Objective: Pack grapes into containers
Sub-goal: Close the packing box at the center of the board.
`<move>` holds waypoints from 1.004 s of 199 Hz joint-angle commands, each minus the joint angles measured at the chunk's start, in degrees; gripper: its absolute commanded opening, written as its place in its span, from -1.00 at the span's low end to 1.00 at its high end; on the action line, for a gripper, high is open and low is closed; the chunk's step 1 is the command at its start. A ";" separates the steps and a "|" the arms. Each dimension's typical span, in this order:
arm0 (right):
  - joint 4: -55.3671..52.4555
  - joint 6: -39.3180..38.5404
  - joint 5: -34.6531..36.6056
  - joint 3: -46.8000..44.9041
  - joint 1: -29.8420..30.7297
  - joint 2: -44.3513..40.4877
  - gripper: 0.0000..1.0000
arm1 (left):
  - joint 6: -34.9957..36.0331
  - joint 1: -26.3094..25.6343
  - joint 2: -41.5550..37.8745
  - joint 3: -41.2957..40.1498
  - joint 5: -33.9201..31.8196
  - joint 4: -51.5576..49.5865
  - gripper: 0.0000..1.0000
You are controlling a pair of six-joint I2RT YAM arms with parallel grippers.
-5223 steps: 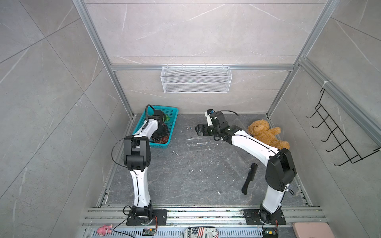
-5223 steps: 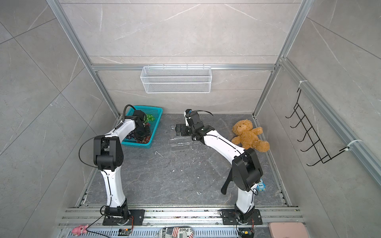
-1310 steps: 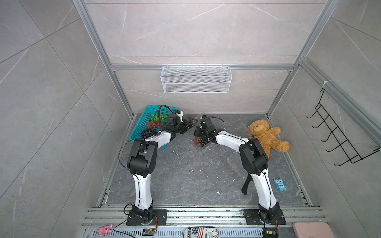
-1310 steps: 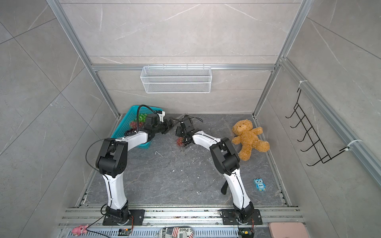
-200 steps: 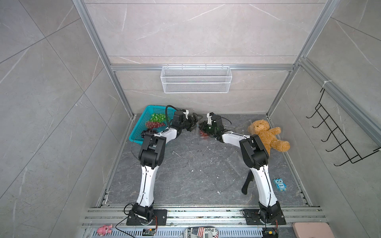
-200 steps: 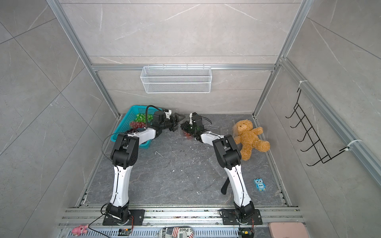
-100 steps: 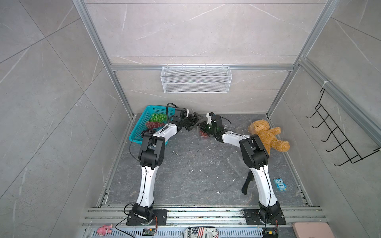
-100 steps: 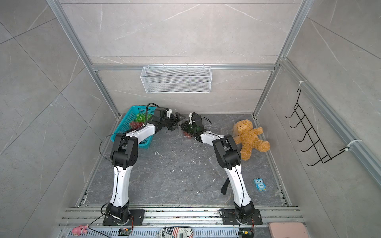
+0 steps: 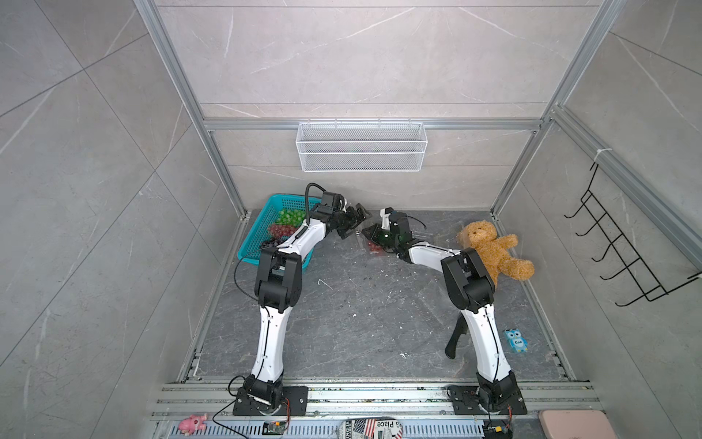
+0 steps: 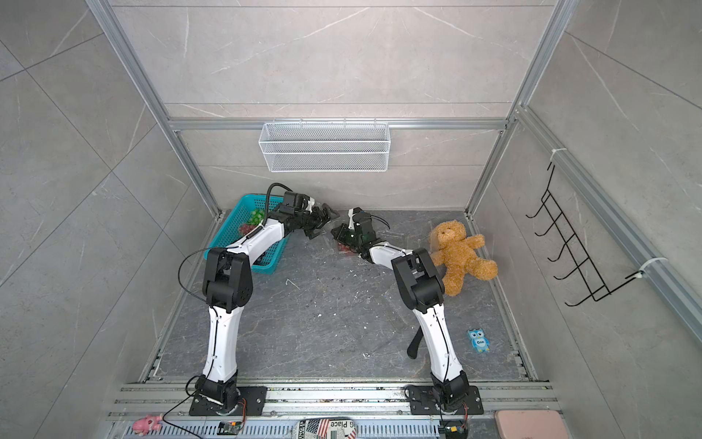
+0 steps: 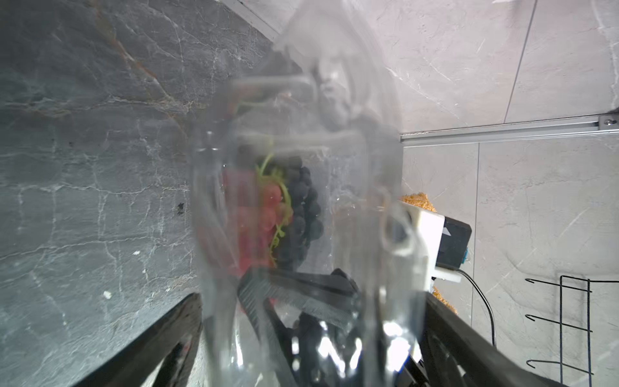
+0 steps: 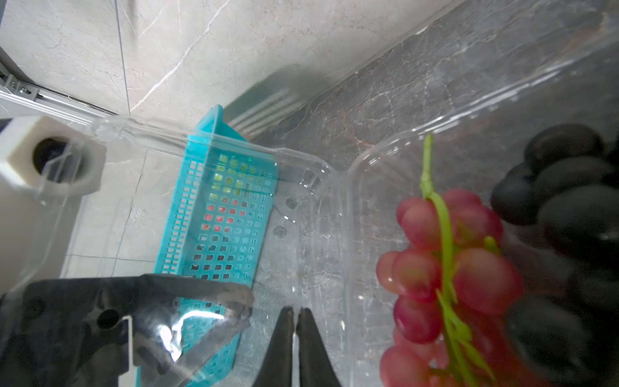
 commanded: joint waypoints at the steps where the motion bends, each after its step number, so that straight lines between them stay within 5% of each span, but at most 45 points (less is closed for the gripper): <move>1: -1.64 -0.63 -0.85 2.36 0.00 -0.01 -0.79 | 1.41 -0.39 -1.93 2.56 0.33 -1.93 1.00; 200: -0.86 1.05 -1.31 4.35 1.09 3.83 -0.80 | -1.60 -0.46 0.50 7.19 0.45 -2.60 1.00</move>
